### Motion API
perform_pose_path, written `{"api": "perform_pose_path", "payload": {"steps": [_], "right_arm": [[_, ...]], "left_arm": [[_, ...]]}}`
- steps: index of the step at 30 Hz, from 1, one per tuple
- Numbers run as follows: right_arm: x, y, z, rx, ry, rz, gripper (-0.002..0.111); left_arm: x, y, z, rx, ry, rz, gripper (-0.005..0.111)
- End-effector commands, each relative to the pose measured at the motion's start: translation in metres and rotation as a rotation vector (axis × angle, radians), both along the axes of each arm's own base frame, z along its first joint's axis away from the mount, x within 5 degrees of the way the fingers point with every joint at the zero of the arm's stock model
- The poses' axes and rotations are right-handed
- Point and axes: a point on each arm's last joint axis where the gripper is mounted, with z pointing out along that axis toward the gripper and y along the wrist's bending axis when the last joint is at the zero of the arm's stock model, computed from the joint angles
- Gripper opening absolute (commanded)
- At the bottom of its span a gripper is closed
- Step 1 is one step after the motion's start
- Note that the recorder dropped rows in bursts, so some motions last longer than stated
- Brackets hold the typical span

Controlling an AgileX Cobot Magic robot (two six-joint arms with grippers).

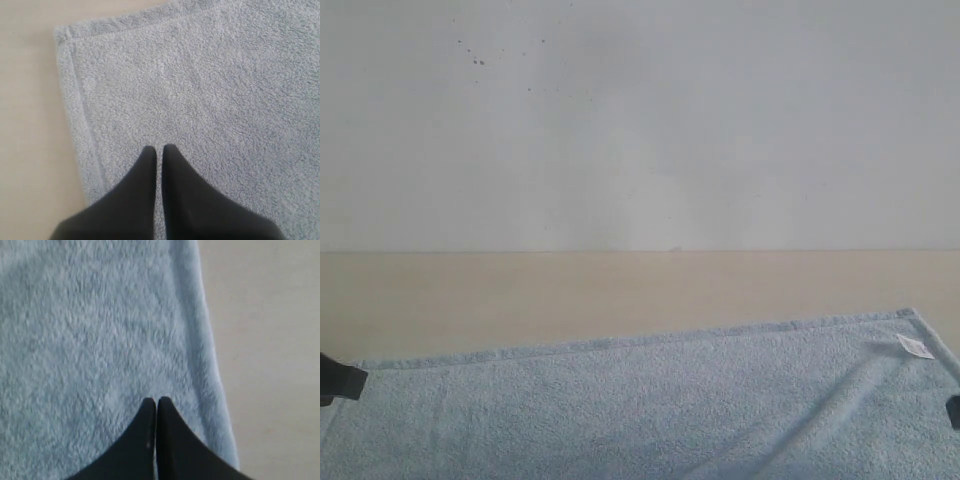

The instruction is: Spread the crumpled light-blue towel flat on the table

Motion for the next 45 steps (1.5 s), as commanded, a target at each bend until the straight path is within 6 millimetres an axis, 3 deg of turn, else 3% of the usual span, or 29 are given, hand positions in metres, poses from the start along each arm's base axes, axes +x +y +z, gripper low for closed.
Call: {"api": "perform_pose_path", "payload": {"steps": [1, 7, 12, 32, 45], "right_arm": [[-0.022, 0.001, -0.019, -0.010, 0.026, 0.026, 0.000], [-0.024, -0.002, -0.023, -0.030, 0.043, 0.005, 0.000], [-0.026, -0.004, -0.037, -0.038, 0.129, -0.020, 0.000], [-0.040, -0.005, -0.046, -0.062, 0.193, -0.029, 0.000], [-0.049, -0.026, -0.041, -0.265, 0.245, -0.200, 0.000]], "left_arm": [[0.000, -0.001, 0.003, -0.013, -0.006, 0.001, 0.004], [0.000, -0.001, 0.002, -0.011, -0.002, -0.003, 0.004], [0.000, -0.001, 0.002, -0.011, -0.005, -0.002, 0.004], [0.001, -0.001, 0.003, -0.012, -0.018, -0.001, 0.004], [0.001, -0.001, 0.003, -0.012, -0.020, -0.001, 0.004]]}}
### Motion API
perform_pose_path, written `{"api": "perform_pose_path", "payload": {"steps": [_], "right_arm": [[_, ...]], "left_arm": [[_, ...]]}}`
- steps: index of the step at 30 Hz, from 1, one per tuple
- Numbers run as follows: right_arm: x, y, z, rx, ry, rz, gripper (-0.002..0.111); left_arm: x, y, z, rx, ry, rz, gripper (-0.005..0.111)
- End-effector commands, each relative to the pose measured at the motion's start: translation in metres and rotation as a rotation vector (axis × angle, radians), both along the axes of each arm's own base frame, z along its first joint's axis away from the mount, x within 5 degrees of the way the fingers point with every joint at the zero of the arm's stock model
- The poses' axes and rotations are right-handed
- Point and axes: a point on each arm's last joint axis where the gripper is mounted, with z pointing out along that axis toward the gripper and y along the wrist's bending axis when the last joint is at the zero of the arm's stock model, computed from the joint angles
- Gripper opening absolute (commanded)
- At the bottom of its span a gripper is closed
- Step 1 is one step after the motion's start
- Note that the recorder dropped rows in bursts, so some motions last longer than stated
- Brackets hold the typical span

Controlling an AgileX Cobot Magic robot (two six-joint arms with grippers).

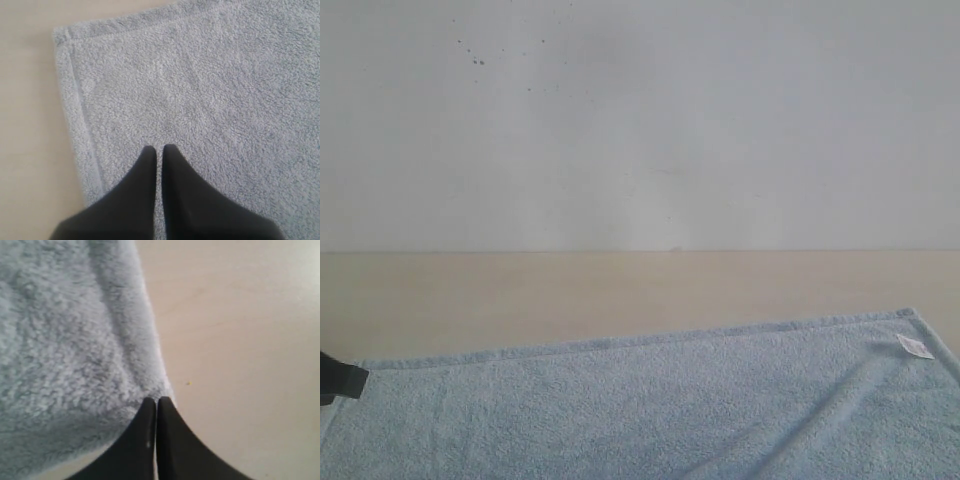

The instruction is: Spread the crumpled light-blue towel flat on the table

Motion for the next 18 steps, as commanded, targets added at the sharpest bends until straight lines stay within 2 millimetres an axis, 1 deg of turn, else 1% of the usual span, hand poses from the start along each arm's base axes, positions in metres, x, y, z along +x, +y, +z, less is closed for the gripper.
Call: {"api": "perform_pose_path", "payload": {"steps": [1, 7, 14, 18], "right_arm": [[0.000, -0.003, 0.002, -0.030, -0.017, -0.023, 0.000], [0.008, 0.008, 0.016, 0.073, -0.168, 0.075, 0.000], [0.013, 0.017, 0.010, 0.166, -0.185, 0.130, 0.000], [0.015, 0.019, 0.009, 0.189, -0.198, 0.154, 0.000]], "left_arm": [[0.001, -0.001, 0.003, -0.006, -0.018, -0.001, 0.004], [0.001, -0.001, 0.003, -0.012, -0.023, 0.004, 0.004], [0.002, -0.001, 0.004, -0.012, -0.029, 0.005, 0.004], [0.002, -0.001, 0.004, -0.012, -0.027, 0.005, 0.004]]}}
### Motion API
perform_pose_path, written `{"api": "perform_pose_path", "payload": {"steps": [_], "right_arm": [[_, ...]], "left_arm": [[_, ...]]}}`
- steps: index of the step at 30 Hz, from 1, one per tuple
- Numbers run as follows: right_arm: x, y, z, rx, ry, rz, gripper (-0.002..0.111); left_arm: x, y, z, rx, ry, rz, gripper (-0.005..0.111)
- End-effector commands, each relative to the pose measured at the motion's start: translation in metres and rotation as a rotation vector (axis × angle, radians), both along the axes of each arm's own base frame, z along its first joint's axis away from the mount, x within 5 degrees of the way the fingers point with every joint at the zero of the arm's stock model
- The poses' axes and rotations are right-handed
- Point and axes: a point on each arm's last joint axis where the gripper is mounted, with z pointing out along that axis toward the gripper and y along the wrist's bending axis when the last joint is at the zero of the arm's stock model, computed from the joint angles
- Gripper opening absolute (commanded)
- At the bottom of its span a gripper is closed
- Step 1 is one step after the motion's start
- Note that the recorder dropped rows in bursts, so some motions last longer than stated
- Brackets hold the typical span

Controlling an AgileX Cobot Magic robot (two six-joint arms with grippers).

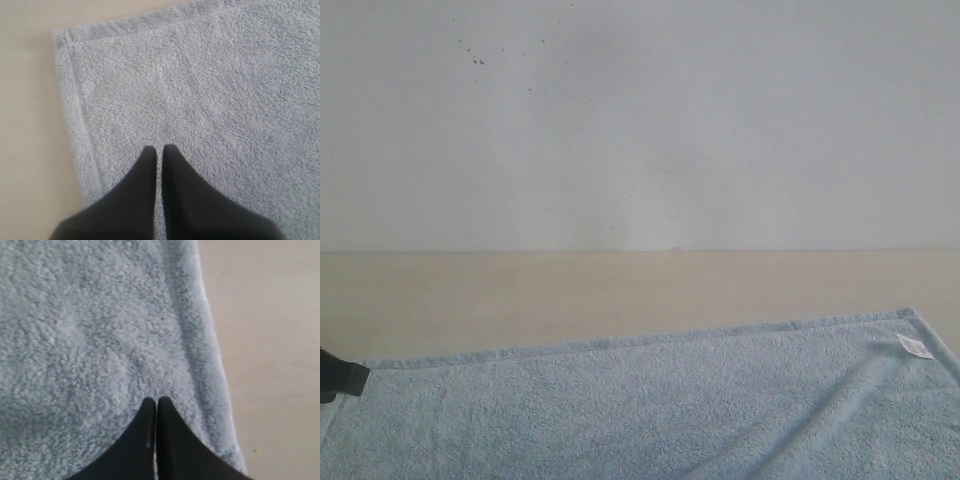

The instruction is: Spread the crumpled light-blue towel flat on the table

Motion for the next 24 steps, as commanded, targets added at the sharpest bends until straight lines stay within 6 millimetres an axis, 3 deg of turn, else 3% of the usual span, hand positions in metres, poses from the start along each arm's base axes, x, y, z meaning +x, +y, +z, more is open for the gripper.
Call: {"api": "perform_pose_path", "payload": {"steps": [1, 13, 21, 24], "right_arm": [[0.002, 0.003, -0.001, 0.020, -0.017, 0.032, 0.000], [-0.004, 0.002, -0.029, 0.036, 0.156, -0.038, 0.000], [-0.013, -0.020, -0.024, -0.180, 0.212, -0.191, 0.000], [-0.013, -0.020, -0.021, -0.187, 0.202, -0.194, 0.000]], "left_arm": [[0.001, -0.001, 0.003, -0.005, -0.020, -0.001, 0.004], [0.001, -0.001, 0.003, -0.003, -0.022, -0.004, 0.004], [0.001, -0.001, 0.003, -0.003, -0.022, -0.004, 0.004], [0.001, -0.001, 0.003, -0.003, -0.025, -0.004, 0.004]]}}
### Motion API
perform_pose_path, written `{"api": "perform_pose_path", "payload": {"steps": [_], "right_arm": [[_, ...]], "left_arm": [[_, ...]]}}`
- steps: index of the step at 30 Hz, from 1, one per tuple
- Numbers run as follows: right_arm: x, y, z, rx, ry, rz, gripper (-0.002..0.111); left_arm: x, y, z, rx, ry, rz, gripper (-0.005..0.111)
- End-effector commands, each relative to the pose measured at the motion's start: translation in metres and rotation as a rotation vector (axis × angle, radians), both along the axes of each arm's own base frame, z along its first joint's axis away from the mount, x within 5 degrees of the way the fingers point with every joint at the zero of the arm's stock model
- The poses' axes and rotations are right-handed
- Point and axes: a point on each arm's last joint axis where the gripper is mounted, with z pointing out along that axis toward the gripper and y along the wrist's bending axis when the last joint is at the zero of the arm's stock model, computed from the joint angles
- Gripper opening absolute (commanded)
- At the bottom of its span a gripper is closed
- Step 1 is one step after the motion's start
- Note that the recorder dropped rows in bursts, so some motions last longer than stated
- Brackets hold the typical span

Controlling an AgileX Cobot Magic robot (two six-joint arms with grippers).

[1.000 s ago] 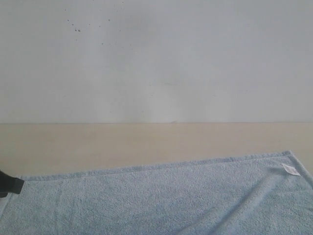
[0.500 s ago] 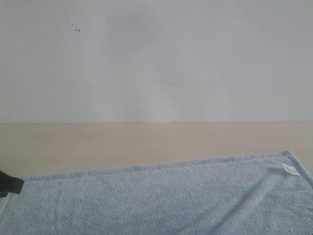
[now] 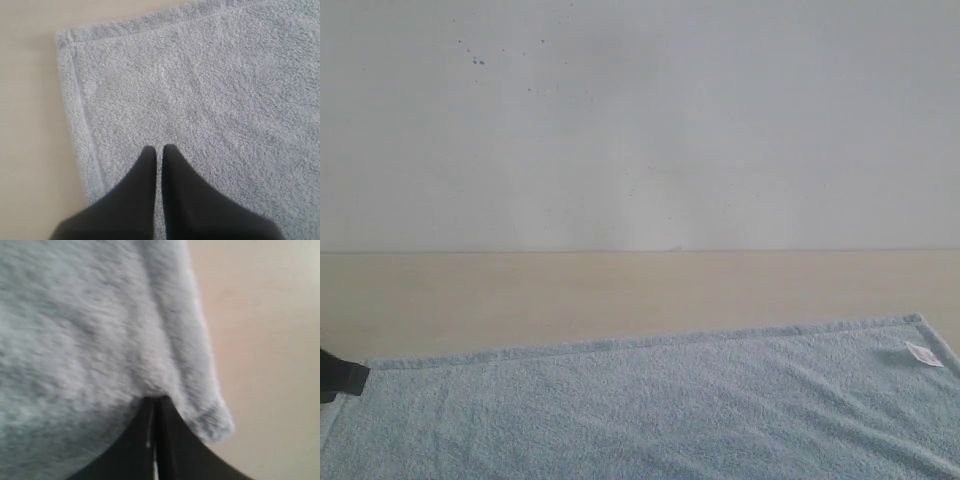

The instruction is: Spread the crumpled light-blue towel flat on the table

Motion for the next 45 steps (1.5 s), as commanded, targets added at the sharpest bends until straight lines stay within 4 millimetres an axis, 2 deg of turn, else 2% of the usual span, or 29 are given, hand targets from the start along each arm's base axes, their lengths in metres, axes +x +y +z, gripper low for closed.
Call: {"api": "perform_pose_path", "payload": {"steps": [1, 5, 8, 12, 15, 19, 23, 28, 35, 40, 45], "right_arm": [[-0.003, -0.005, 0.002, -0.052, 0.002, -0.025, 0.000], [0.006, 0.002, 0.009, 0.015, -0.119, 0.019, 0.000], [0.012, 0.007, 0.025, 0.059, -0.243, 0.091, 0.000], [0.015, 0.013, 0.061, 0.090, -0.466, 0.133, 0.000], [0.012, 0.018, 0.093, 0.108, -0.646, 0.173, 0.000], [0.000, 0.025, 0.137, 0.133, -0.904, 0.240, 0.000], [-0.021, 0.035, 0.183, 0.173, -1.185, 0.308, 0.000], [-0.053, 0.040, 0.219, 0.260, -1.419, 0.268, 0.000], [-0.088, 0.053, 0.239, 0.308, -1.525, 0.330, 0.000], [-0.105, 0.063, 0.241, 0.362, -1.503, 0.378, 0.000], [-0.119, 0.061, 0.234, 0.371, -1.425, 0.337, 0.000]], "left_arm": [[0.001, -0.001, 0.003, -0.002, -0.025, -0.004, 0.004], [0.002, -0.001, 0.004, -0.001, -0.028, -0.004, 0.004], [0.002, -0.001, 0.004, -0.009, -0.030, 0.002, 0.004], [0.003, -0.001, 0.006, -0.020, -0.044, 0.010, 0.004], [0.000, -0.001, 0.016, -0.033, -0.090, 0.018, 0.004], [-0.009, -0.001, 0.037, -0.045, -0.173, 0.021, 0.004], [-0.023, 0.000, 0.058, -0.053, -0.252, 0.016, 0.004], [-0.050, -0.002, 0.087, -0.118, -0.343, 0.025, 0.004], [-0.101, -0.001, 0.122, -0.142, -0.492, -0.018, 0.004], [-0.127, -0.001, 0.124, -0.162, -0.547, -0.030, 0.004], [-0.148, -0.003, 0.124, -0.209, -0.528, -0.050, 0.004]]}}
